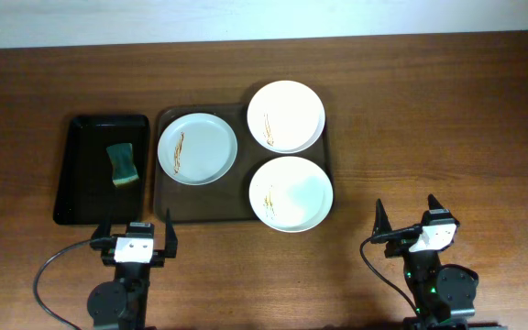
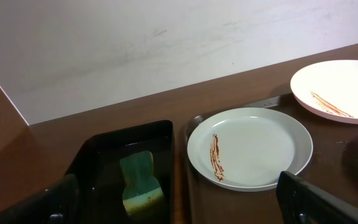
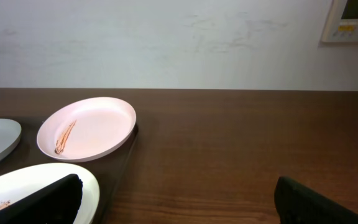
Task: Clean dirty plates on tray and stack at the side
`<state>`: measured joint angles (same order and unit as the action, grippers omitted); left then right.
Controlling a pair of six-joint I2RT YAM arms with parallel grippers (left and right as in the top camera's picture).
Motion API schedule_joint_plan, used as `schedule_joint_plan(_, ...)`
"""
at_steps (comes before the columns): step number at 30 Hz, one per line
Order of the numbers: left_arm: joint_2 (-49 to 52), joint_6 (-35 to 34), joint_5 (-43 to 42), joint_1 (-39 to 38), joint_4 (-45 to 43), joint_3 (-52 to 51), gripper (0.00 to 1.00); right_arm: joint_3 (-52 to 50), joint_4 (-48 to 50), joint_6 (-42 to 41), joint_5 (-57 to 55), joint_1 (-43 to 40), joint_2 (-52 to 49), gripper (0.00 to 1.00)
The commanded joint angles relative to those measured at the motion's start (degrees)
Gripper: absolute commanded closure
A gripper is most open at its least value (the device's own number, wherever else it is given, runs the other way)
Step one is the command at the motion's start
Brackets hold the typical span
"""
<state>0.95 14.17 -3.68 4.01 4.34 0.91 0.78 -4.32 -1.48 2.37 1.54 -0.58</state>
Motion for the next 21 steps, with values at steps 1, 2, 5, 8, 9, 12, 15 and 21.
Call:
schedule_joint_plan(1,-0.61,0.9,-0.42,0.28,0.0,-0.39,0.01,-0.46,-0.09,0.0,-0.52,0.33,0.39,0.02)
schedule_joint_plan(2,-0.61,0.9,-0.42,0.28,0.0,-0.39,0.01,-0.46,-0.07,0.02,-2.64,0.33,0.39,0.02)
schedule_joint_plan(5,-0.61,0.9,-0.42,0.28,0.0,-0.39,0.01,-0.46,-0.04,0.0,-5.03,0.33,0.39,0.02)
schedule_joint_plan(8,-0.61,0.92,-0.39,0.28,-0.02,-0.39,0.01,-0.46,-0.13,-0.02,-4.52,0.33,0.39,0.02)
schedule_joint_plan(9,-0.61,0.92,-0.39,0.28,-0.24,-0.39,0.01,-0.46,0.0,-0.02,-4.59,0.33,0.39,0.02)
schedule_joint_plan(12,-0.61,0.94,-0.39,0.28,-0.92,-0.39,0.01,-0.46,2.08,-3.08,-4.37,0.33,0.39,0.02)
schedule_joint_plan(15,-0.61,0.94,0.07,0.28,-5.66,-0.39,0.01,-0.46,2.58,-3.93,-4.24,0.33,0.39,0.02)
schedule_joint_plan(21,-0.5,0.94,-0.17,0.28,-13.03,-0.24,0.01,0.94,2.54,-6.01,0.5,0.33,0.33,0.02)
